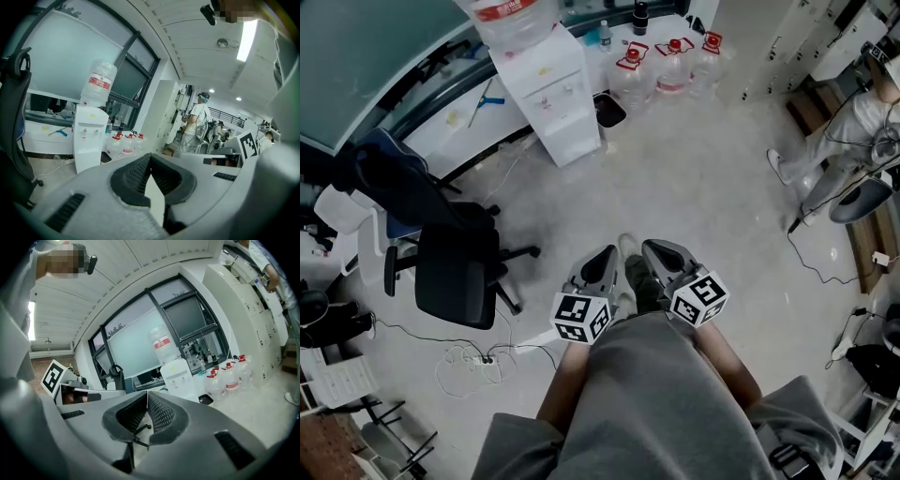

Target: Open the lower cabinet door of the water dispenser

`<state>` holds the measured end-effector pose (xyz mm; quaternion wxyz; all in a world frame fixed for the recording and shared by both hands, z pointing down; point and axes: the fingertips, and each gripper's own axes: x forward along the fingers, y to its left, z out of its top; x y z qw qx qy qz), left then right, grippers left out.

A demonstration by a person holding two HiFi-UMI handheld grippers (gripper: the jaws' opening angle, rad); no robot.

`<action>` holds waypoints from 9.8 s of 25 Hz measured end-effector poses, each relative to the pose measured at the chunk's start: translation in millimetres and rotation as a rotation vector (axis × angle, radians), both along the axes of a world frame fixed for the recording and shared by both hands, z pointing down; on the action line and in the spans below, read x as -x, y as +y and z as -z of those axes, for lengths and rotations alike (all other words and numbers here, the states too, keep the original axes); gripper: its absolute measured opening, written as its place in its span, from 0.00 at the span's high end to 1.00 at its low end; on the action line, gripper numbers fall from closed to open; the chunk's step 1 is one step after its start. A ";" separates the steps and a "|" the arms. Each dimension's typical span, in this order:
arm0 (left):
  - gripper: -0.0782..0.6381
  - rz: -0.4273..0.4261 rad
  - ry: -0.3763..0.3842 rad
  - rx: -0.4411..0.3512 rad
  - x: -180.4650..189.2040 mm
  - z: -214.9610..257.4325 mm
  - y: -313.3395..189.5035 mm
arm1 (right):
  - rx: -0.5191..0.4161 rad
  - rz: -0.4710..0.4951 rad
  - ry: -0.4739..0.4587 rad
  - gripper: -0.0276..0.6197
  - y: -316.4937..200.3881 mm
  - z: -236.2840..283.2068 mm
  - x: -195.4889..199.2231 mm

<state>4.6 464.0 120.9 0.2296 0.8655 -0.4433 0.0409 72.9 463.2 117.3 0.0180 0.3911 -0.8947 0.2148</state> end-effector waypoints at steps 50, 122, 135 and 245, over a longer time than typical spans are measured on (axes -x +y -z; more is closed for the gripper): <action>0.88 -0.185 -0.092 0.147 82.6 -44.1 -379.1 | 0.174 -0.110 -0.077 0.94 -356.4 -49.8 102.9; 0.88 -0.037 -0.391 0.451 -9.2 -372.8 -625.2 | 0.155 0.135 0.062 0.91 -628.2 -394.0 16.8; 0.88 0.145 -0.343 0.575 18.6 -451.5 -635.5 | 0.081 0.326 0.183 0.76 -643.7 -482.5 38.0; 0.88 0.443 -0.186 0.684 103.6 -470.8 -466.0 | 0.020 0.911 0.559 0.54 -536.8 -546.1 81.6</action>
